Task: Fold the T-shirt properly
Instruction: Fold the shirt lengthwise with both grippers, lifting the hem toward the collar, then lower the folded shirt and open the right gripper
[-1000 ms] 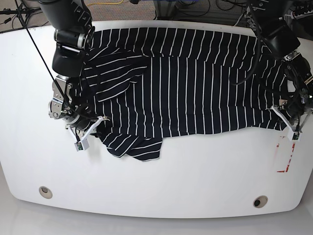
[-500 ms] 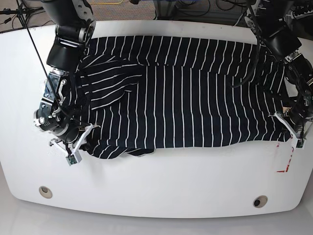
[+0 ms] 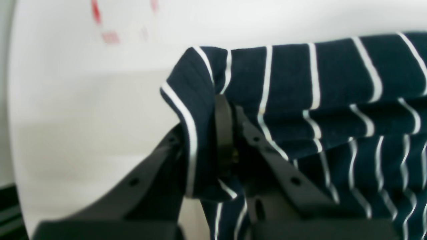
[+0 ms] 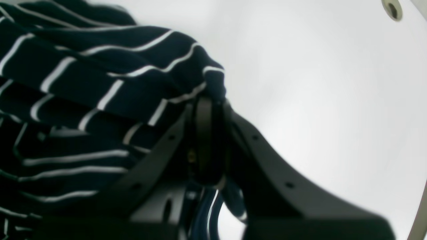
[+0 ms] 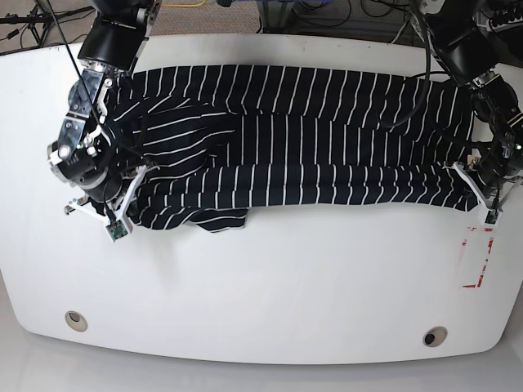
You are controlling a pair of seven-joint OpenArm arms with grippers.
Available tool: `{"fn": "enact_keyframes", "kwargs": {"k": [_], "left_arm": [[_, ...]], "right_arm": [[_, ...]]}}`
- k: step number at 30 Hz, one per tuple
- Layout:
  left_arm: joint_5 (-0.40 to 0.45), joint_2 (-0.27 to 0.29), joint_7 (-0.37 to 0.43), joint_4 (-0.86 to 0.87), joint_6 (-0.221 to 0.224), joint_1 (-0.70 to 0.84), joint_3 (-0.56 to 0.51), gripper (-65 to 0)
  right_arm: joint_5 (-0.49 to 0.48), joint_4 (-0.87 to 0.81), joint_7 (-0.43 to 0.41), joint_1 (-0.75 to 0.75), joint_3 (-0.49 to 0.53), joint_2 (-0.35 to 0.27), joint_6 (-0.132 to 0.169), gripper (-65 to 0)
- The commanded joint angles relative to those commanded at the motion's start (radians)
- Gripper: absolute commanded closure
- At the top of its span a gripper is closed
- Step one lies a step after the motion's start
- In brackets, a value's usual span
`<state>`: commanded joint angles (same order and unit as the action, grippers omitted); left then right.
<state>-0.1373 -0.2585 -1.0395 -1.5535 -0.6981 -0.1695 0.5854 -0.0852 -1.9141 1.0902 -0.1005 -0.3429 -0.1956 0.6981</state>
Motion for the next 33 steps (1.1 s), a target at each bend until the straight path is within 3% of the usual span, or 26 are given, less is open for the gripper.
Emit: {"fn": "enact_keyframes", "kwargs": {"k": [10, 14, 23, 26, 28, 30, 32, 33], "left_arm": [[0.005, -0.006, 0.002, 0.002, 0.0, 0.106, 0.0, 0.0], [0.0, -0.032, 0.002, 0.0, 0.0, 0.152, 0.0, 0.0], [0.005, -0.034, 0.0, -0.002, 0.0, 0.224, 0.0, 0.0], [0.008, -0.035, 0.0, 0.0, 0.0, 0.244, 0.0, 0.0], [0.008, -0.035, 0.0, 0.0, 0.0, 0.253, 0.0, -1.9], [0.008, -0.035, -0.002, 0.0, 0.0, 0.264, -0.005, -6.9], [0.006, -0.035, -0.002, 0.0, 0.0, 0.273, -0.005, -17.9], [0.006, -0.035, -0.002, 0.0, 0.0, 0.273, -0.005, -20.3]], "right_arm": [[-0.002, -0.06, 0.064, 0.143, -0.078, 0.006, 0.0, -0.2], [-0.002, -0.06, 0.064, 0.19, -0.087, 0.006, 0.0, -0.2], [-0.002, -0.066, 0.063, 0.278, -0.084, 0.008, 0.0, -0.8], [0.003, -0.064, 0.063, 0.295, -0.086, 0.034, 0.0, -1.3], [0.006, -0.064, 0.061, 0.304, -0.086, 0.04, 0.0, -4.0], [0.006, -0.064, 0.061, 0.313, -0.086, 0.043, 0.0, -12.7], [0.0, -0.064, 0.058, 0.327, -0.087, 0.046, 0.0, -28.5], [-0.002, -0.064, 0.058, 0.328, -0.087, 0.046, 0.0, -30.8]]}}
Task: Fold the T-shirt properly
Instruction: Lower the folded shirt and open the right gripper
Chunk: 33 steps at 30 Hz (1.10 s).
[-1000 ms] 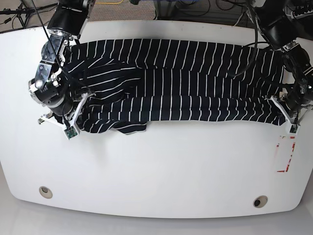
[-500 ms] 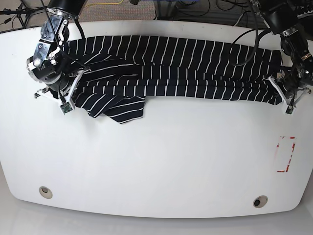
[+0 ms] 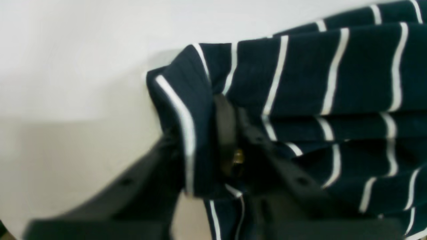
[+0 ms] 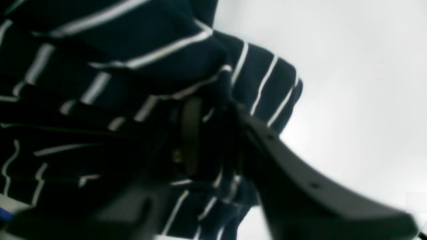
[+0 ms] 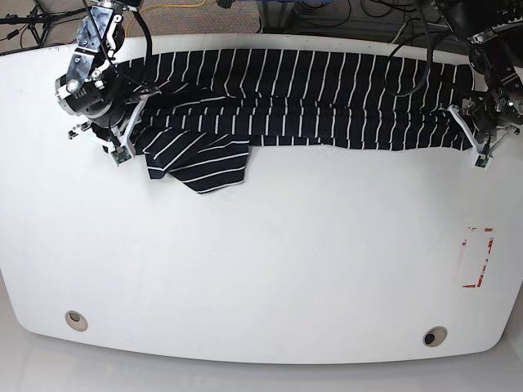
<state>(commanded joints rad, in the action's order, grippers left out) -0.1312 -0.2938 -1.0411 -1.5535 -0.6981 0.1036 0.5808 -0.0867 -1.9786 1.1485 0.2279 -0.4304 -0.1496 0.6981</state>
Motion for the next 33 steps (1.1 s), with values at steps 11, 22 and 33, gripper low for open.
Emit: {"fn": "enact_keyframes", "kwargs": {"k": [11, 22, 33], "left_arm": [[-0.008, -0.014, -0.114, -0.152, 0.0, -0.011, -0.002, -53.2], [-0.149, 0.002, -0.318, -0.39, 0.0, -0.077, 0.005, -52.9], [-0.029, 0.112, -0.315, -0.379, 0.0, 0.014, 0.018, -30.4]], "right_arm": [[-0.04, -0.048, -0.002, -0.014, -0.097, 0.071, 0.0, -43.8], [-0.296, -0.044, 0.006, -0.049, -0.236, 0.078, 0.0, -34.6], [-0.279, 0.012, 0.0, -0.012, -0.229, 0.083, 0.0, -6.7]]}}
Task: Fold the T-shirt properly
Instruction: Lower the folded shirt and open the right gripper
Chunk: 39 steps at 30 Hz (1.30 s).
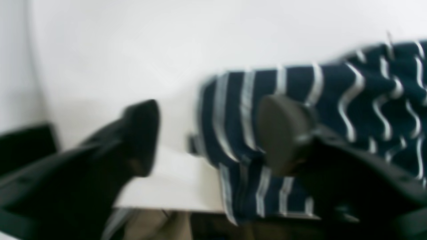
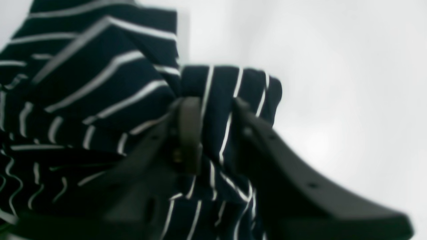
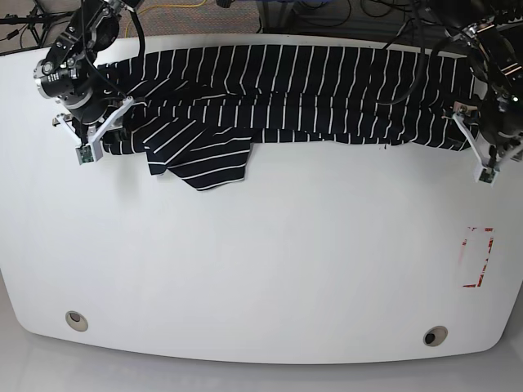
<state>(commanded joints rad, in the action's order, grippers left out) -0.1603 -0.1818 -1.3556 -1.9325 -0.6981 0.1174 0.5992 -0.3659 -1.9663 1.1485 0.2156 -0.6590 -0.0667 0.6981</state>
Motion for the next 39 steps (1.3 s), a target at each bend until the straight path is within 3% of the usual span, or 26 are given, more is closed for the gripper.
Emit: {"fn": "enact_keyframes", "kwargs": {"k": [3, 6, 10, 22, 30, 39], "left_arm": [[0.032, 0.009, 0.02, 0.025, 0.0, 0.038, 0.0, -22.4], [0.04, 0.009, 0.083, 0.057, 0.0, 0.069, 0.0, -19.2], [0.04, 0.006, 0.138, 0.112, 0.0, 0.089, -0.002, -19.6], [0.04, -0.021, 0.144, 0.318, 0.0, -0.018, -0.041, -19.6], [0.04, -0.058, 0.144, 0.483, 0.0, -0.176, -0.1, -19.6], [0.04, -0.068, 0.143, 0.516, 0.0, -0.242, -0.103, -19.7]], "right_arm": [[0.0, 0.048, -0.002, 0.014, 0.0, -0.003, 0.0, -6.8], [0.002, 0.118, -0.017, 0.021, 0.002, -0.009, 0.0, -8.1], [0.002, 0.203, -0.084, 0.028, 0.043, -0.063, 0.0, -7.9], [0.003, 0.471, -0.245, -0.04, 0.175, -0.198, 0.0, -7.9], [0.018, 0.6, -0.328, -0.14, 0.224, -0.249, 0.0, -7.9], [0.071, 0.609, -0.327, -0.227, 0.218, -0.255, 0.0, -7.9]]}}
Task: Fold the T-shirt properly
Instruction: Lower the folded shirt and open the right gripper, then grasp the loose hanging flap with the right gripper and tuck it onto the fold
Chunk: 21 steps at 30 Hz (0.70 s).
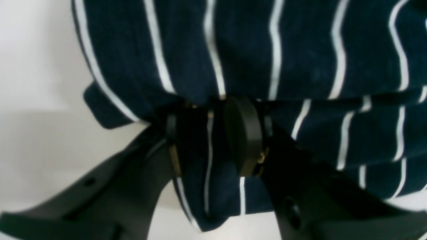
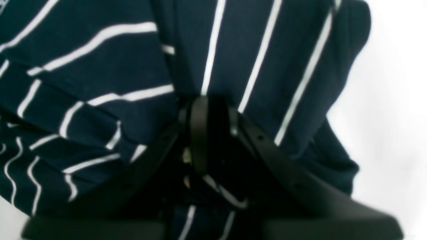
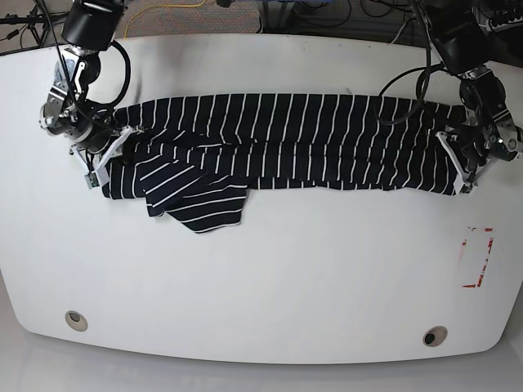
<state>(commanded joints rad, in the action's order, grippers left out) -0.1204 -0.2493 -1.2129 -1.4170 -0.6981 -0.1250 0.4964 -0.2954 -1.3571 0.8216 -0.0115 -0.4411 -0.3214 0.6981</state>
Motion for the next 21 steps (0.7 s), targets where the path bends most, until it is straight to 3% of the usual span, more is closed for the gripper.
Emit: {"fn": "enact_keyframes", "kwargs": {"k": [8, 16, 21], "left_arm": [[0.0, -0.014, -0.002, -0.002, 0.0, 0.006, 0.002, -19.7], [0.0, -0.014, -0.003, -0.002, 0.0, 0.006, 0.005, -19.7], [0.0, -0.012, -0.003, -0.002, 0.0, 0.006, 0.003, -19.7]], "right_arm": [[0.005, -0.147, 0.064, -0.077, -0.002, 0.005, 0.0, -10.5], [0.003, -0.152, 0.086, -0.201, 0.005, 0.008, 0.0, -38.2], [0.008, -0.071, 0.084, -0.292, 0.054, 0.049, 0.0, -41.4]]}}
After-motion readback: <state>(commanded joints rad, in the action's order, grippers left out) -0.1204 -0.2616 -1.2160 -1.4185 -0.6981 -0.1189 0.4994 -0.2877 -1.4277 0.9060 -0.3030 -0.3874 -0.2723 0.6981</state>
